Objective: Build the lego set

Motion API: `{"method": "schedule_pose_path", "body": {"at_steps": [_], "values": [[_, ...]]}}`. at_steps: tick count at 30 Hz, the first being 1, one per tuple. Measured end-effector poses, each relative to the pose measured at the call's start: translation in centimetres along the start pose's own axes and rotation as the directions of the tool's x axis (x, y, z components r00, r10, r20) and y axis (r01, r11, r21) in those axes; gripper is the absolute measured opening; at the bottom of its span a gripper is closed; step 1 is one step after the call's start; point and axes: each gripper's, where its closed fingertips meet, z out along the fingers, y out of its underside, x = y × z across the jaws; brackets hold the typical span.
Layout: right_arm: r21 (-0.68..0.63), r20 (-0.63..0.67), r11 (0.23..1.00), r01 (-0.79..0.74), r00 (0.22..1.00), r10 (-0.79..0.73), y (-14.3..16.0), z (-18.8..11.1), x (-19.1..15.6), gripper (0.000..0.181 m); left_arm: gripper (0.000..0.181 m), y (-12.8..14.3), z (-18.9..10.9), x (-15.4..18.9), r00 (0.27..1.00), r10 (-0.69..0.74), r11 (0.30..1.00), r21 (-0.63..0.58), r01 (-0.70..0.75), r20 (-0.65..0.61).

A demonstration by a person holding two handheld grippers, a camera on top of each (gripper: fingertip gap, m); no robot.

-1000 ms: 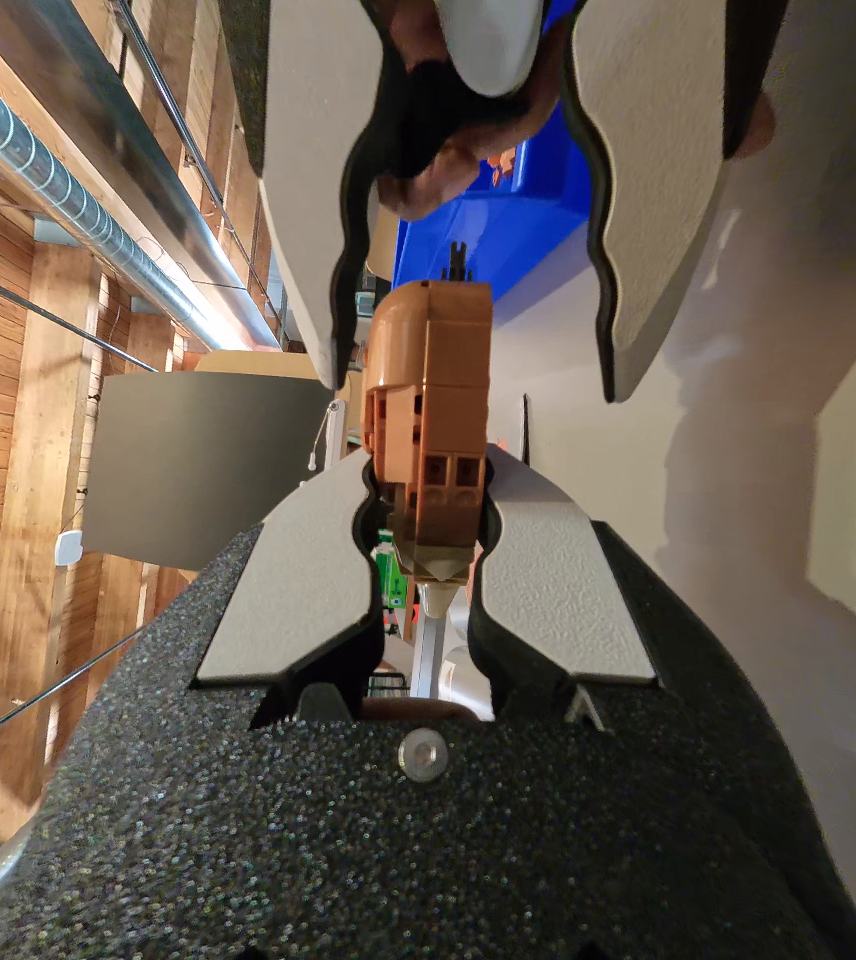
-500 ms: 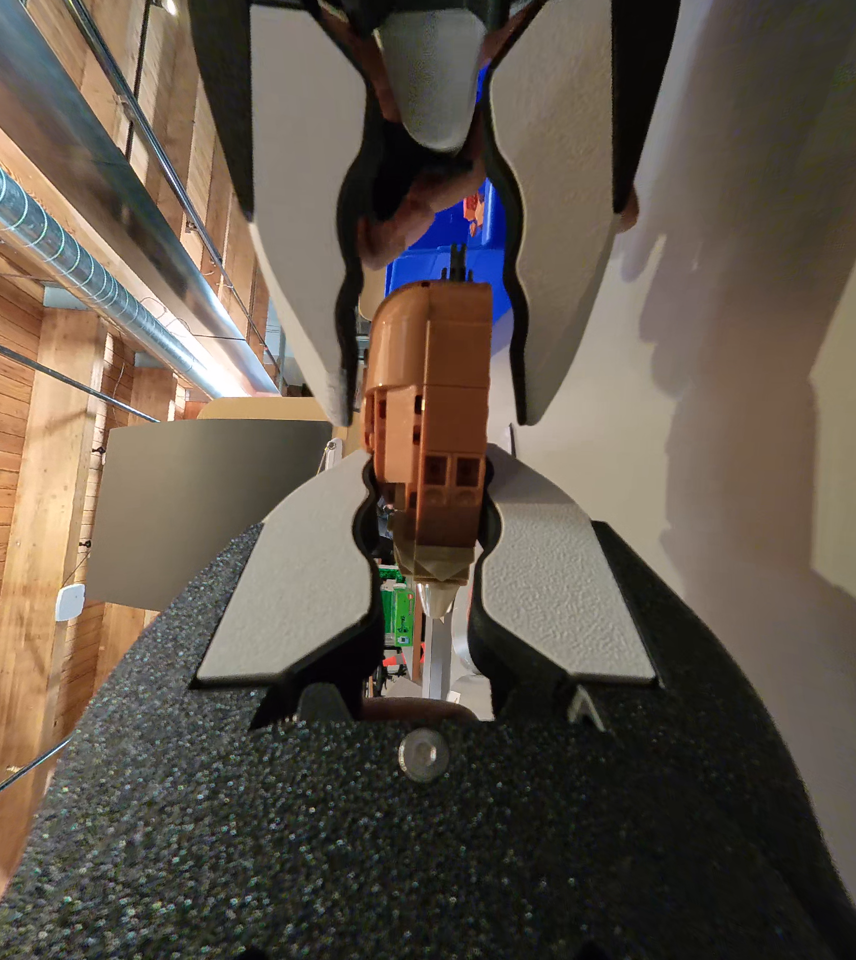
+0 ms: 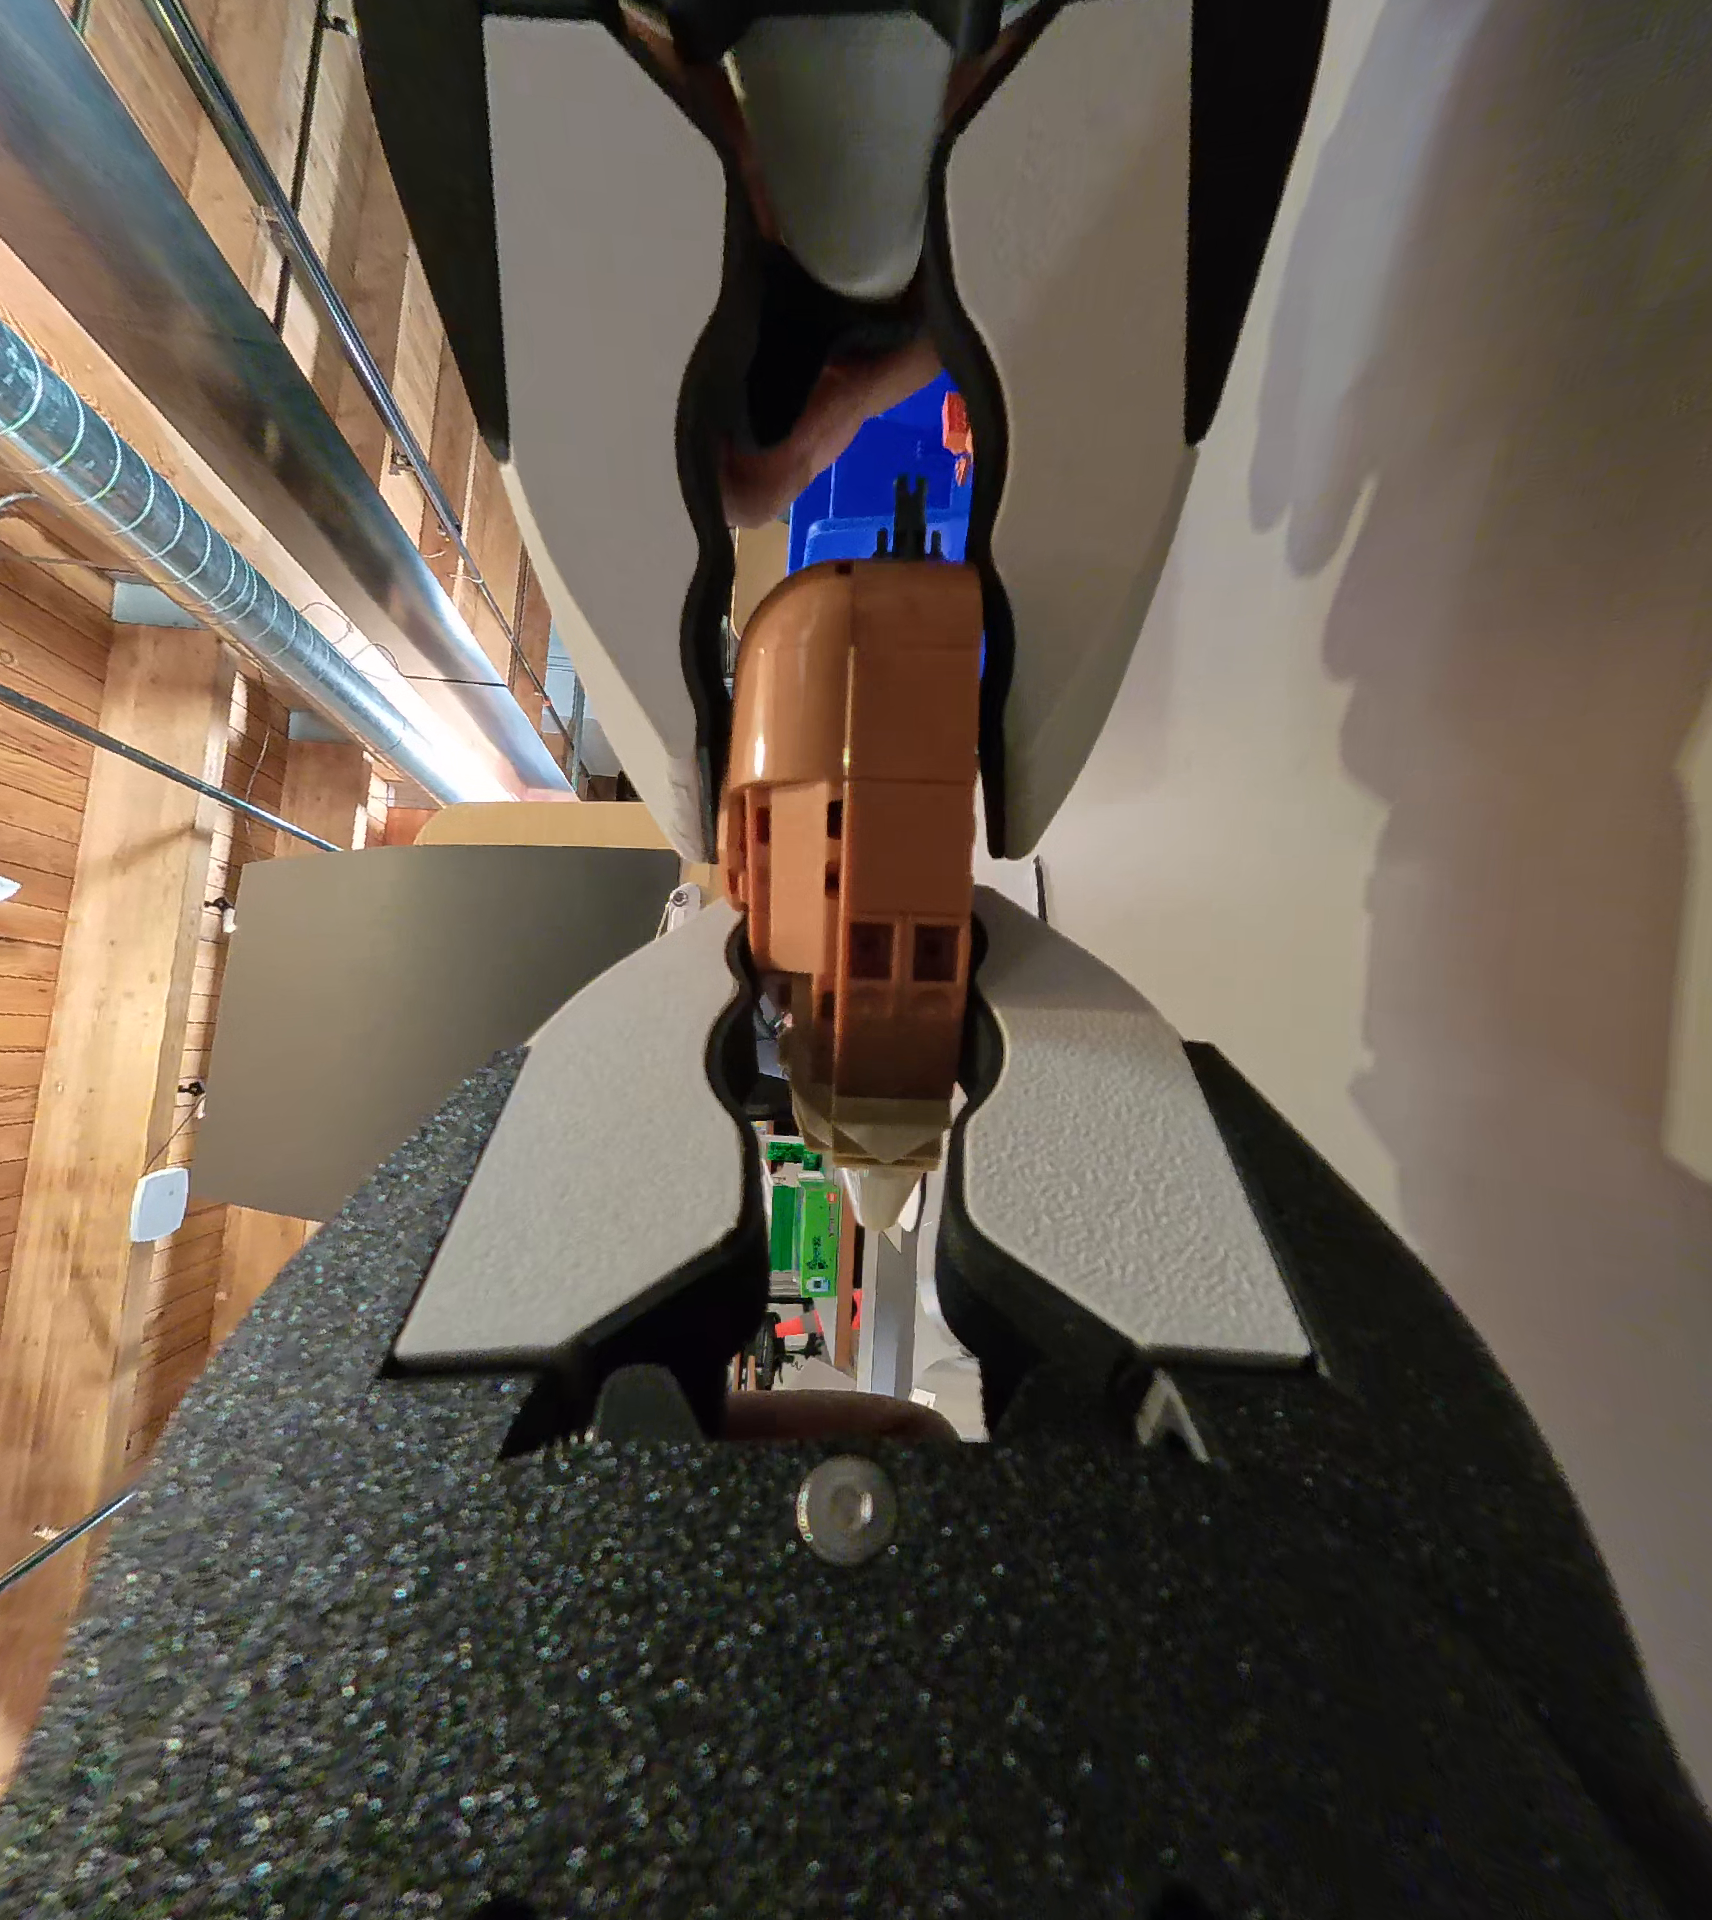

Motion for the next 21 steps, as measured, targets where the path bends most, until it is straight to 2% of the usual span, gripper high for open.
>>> {"method": "schedule_pose_path", "body": {"at_steps": [13, 21], "values": [[-0.029, -0.004, 1.000, 0.002, 1.000, -0.002, 0.14, -0.20, 0.22, 0.041, 0.035, -0.08, 0.14, -0.14, 1.000, -0.024, 1.000, -0.010, 0.024, -0.001], [-0.057, -0.028, 0.998, 0.023, 0.999, -0.025, 0.18, -0.37, 0.72, 0.041, 0.038, -0.14, 0.17, -0.89, 0.999, -0.022, 1.000, -0.018, 0.022, 0.047]]}}
